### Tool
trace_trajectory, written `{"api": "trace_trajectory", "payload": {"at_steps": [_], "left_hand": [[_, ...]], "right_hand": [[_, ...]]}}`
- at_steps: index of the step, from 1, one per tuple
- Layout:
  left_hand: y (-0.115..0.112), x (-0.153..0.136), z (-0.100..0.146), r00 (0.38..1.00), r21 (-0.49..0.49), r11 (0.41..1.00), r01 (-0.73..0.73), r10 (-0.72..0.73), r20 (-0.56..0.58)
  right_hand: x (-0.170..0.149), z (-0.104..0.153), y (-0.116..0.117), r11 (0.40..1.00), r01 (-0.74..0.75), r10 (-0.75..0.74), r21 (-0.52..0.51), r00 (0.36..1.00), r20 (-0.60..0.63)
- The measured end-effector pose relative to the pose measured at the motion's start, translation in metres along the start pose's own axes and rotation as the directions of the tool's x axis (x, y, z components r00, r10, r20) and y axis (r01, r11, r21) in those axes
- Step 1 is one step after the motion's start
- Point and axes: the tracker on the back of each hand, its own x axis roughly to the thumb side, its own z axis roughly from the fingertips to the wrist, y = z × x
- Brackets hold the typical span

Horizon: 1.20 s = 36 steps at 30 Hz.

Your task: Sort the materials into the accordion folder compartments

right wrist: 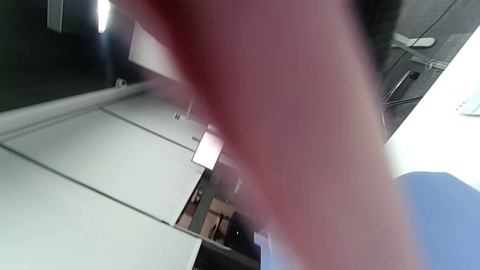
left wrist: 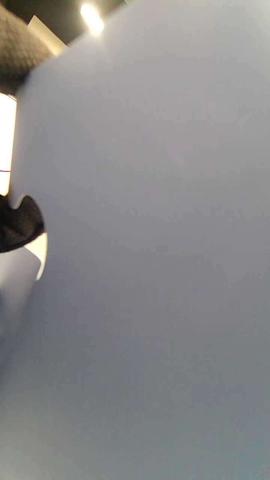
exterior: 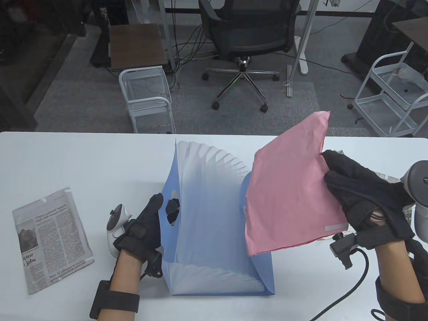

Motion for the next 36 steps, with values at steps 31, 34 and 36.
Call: {"api": "trace_trajectory", "payload": {"at_steps": [31, 34, 36], "left_hand": [[0.0, 0.0, -0.001, 1.0, -0.004, 1.0, 0.004, -0.004, 0.0], [0.0, 0.0, -0.001, 1.0, -0.004, 1.0, 0.005, -0.005, 0.0], [0.0, 0.0, -0.001, 1.0, -0.005, 1.0, 0.005, -0.005, 0.0]], "right_hand": [[0.038, -0.036, 0.081, 0.961, -0.174, 0.169, 0.214, 0.985, 0.037], [0.037, -0.04, 0.084, 0.961, -0.181, 0.179, 0.209, 0.983, 0.03], [0.035, -0.042, 0.086, 0.966, -0.162, 0.16, 0.202, 0.987, 0.027]]}}
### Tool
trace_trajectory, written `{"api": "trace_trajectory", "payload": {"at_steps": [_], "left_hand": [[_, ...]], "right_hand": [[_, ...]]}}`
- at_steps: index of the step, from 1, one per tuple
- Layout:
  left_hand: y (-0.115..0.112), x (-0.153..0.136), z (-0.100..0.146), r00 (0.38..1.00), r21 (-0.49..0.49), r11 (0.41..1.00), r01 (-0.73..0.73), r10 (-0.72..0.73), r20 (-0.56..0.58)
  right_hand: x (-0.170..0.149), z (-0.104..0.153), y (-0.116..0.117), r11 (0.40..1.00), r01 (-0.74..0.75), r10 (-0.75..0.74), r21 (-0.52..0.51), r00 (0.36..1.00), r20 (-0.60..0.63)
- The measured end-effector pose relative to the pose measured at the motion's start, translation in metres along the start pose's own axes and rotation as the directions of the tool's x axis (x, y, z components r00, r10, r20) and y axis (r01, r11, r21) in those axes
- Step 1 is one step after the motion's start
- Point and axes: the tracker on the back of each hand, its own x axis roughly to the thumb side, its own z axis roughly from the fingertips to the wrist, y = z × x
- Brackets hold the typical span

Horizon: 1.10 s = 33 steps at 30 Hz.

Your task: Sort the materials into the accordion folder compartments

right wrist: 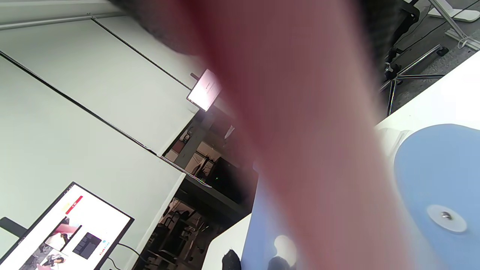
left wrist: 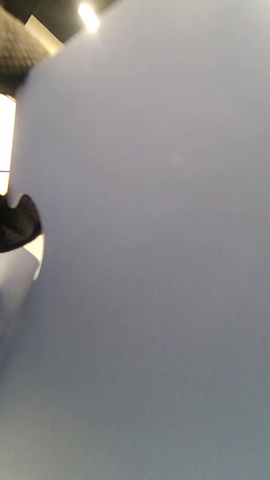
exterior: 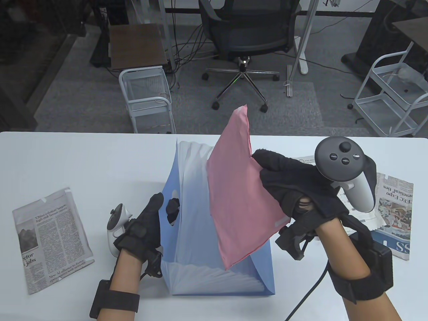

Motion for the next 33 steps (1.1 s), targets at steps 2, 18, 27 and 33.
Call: {"api": "trace_trajectory", "payload": {"at_steps": [2, 18, 27, 33], "left_hand": [[0.0, 0.0, 0.0, 1.0, -0.001, 1.0, -0.001, 0.001, 0.0], [-0.001, 0.0, -0.001, 1.0, -0.004, 1.0, 0.001, -0.001, -0.002], [-0.001, -0.001, -0.001, 1.0, -0.005, 1.0, 0.004, -0.004, -0.001], [-0.001, -0.001, -0.001, 1.0, -0.007, 1.0, 0.001, -0.001, -0.001]], "right_hand": [[-0.002, -0.003, 0.002, 1.0, 0.015, -0.015, 0.003, 1.0, -0.004], [-0.008, -0.008, 0.008, 0.998, 0.063, -0.063, -0.031, 0.998, 0.002], [-0.016, -0.007, 0.017, 0.999, 0.032, -0.032, -0.022, 0.999, -0.01], [-0.014, -0.007, 0.012, 0.996, 0.079, -0.078, -0.037, 0.997, 0.007]]}}
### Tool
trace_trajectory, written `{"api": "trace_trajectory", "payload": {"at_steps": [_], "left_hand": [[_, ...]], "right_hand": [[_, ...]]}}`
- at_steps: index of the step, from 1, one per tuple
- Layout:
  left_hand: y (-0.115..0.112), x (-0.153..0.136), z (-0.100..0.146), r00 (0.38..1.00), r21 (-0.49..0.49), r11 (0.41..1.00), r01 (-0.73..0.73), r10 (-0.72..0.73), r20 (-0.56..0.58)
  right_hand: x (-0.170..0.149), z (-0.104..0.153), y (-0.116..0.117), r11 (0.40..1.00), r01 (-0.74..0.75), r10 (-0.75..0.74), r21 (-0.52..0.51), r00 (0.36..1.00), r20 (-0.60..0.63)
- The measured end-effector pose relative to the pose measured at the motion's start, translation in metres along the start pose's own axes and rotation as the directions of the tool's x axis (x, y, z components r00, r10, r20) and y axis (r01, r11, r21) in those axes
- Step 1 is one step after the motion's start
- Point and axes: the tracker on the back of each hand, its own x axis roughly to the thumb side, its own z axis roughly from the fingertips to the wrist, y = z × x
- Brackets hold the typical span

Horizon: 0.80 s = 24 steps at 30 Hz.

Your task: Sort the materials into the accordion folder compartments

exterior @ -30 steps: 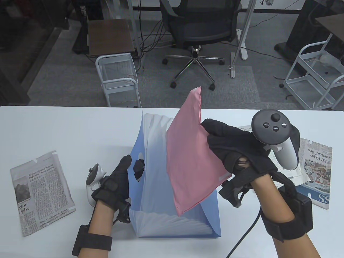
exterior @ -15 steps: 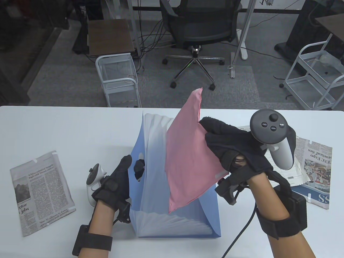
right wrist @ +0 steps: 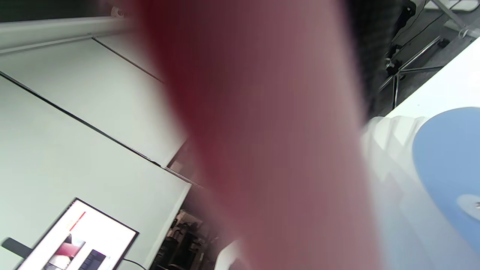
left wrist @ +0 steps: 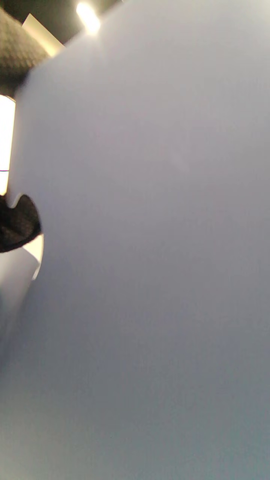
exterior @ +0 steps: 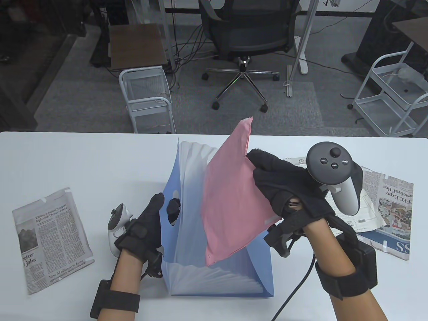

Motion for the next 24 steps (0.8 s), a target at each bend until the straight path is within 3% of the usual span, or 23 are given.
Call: {"api": "trace_trajectory", "payload": {"at_steps": [24], "left_hand": [[0.0, -0.001, -0.001, 1.0, -0.002, 1.0, 0.001, -0.001, 0.0]], "right_hand": [[0.025, 0.02, 0.01, 0.998, -0.065, 0.066, -0.01, 0.991, 0.12]]}}
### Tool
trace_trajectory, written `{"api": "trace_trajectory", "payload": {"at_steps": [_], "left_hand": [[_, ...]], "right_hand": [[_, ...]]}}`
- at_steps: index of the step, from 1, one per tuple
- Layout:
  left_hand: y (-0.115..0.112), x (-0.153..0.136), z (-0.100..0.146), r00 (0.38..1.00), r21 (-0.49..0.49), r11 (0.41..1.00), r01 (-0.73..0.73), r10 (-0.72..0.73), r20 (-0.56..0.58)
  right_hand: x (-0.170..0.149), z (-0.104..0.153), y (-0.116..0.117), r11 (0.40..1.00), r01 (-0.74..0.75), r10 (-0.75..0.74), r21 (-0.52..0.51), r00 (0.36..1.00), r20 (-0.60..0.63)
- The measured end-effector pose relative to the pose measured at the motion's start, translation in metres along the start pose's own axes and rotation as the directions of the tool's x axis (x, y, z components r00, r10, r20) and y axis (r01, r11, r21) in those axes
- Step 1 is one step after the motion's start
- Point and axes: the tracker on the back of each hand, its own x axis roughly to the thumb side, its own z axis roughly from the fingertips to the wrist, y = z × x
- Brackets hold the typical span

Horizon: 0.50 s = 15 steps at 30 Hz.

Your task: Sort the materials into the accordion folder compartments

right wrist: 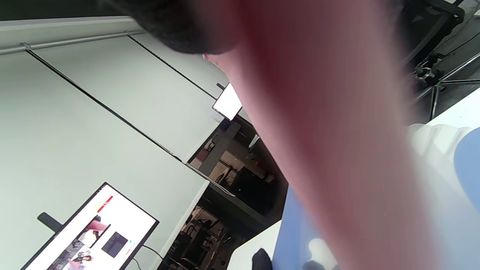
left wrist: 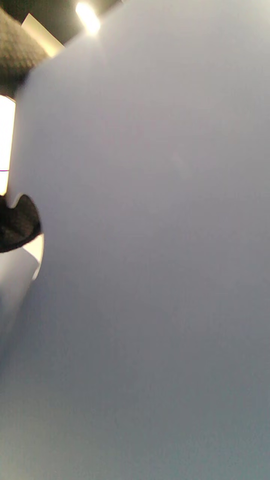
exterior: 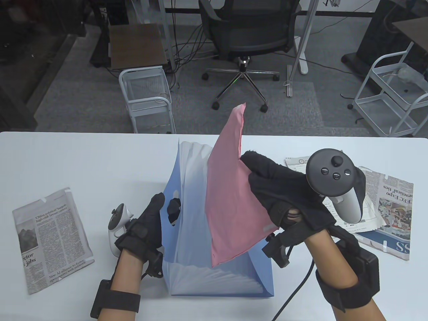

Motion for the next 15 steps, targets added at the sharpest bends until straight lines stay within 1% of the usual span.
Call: {"api": "trace_trajectory", "payload": {"at_steps": [2, 3, 15], "left_hand": [[0.0, 0.0, 0.0, 1.0, 0.0, 1.0, 0.0, 0.0, 0.0], [0.0, 0.0, 0.0, 1.0, 0.0, 1.0, 0.0, 0.0, 0.0], [0.0, 0.0, 0.0, 1.0, -0.002, 1.0, -0.001, 0.001, 0.0]], "right_hand": [[0.003, 0.002, 0.001, 1.0, -0.015, 0.015, 0.0, 1.0, 0.009], [0.005, 0.003, 0.001, 1.0, -0.015, 0.015, -0.017, 1.0, 0.018], [0.014, 0.006, -0.002, 0.999, -0.043, 0.044, -0.017, 0.999, 0.024]]}}
